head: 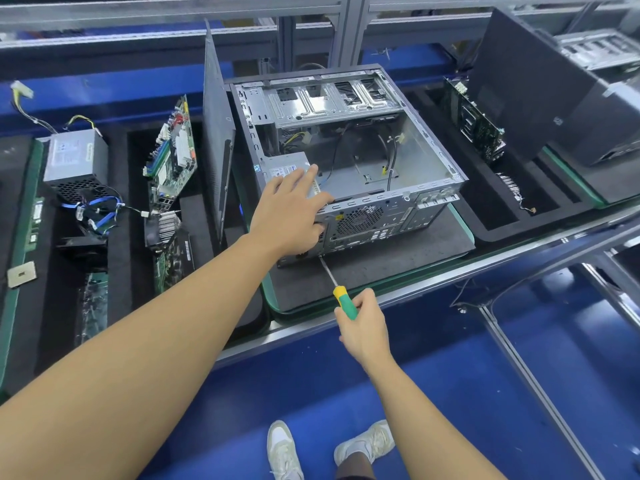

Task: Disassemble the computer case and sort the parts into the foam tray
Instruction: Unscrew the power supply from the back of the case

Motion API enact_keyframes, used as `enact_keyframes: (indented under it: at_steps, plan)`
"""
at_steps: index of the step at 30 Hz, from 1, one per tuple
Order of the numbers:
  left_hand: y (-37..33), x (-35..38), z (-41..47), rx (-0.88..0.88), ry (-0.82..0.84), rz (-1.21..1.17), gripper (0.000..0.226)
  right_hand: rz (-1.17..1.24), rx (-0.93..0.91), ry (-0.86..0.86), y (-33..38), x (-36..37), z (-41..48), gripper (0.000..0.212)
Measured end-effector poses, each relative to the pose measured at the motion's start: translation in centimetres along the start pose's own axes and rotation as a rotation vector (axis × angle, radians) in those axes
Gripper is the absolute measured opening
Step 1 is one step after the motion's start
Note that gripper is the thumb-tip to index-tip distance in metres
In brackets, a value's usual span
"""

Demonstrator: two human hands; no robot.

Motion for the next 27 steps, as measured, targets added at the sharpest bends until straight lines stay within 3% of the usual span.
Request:
enact_keyframes:
  at_steps: [3,7,10,14,21,24,26,27]
  plan:
    - [0.0,-0.1,-0.1,0.007,-0.006,0.002,0.05,0.027,0.088,0.142,0.4,0.7,0.1,0.024]
    - [0.0,-0.2,-0.1,0.012,-0.004,0.006,0.05,0.347,0.376,0.364,0.2,1.0,0.2,0.037]
    - [-0.1,-0.1,-0.1,0.012,-0.003,0.007,0.05,0.275,0.291,0.362,0.1,0.3,0.5,0.03]
    - [0.0,-0.1,-0.1,0.006,-0.007,0.011,0.049,0.224,0.122,0.216,-0.3,-0.1,0.5,0.012]
    - [-0.1,-0.4,-0.3,0.003,0.002,-0.051,0.057,0.175,0.218,0.281,-0.3,0.5,0.5,0.026]
    - [-0.6,-2.3,-1.3,0.037,-0.182,-0.222,0.051,0.331,0.327,0.352,-0.5,0.4,0.6,0.031]
    - [-1.8,-3.2,-3.5,0.17,-0.448,-0.37,0.027,0.308,0.28,0.367,-0.5,0.1,0.7,0.027]
    - [-2.6,-2.4,-4.8,0.19,-0.473,-0.454,0.017,0.267,0.225,0.356,-0.5,0.0,0.7,0.021]
Point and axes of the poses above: each hand's wrist, its own z-axis towards the middle knuckle, its own x-axis out of the palm, y = z × x, the point moved 5 cm from there along z, towards the middle knuckle
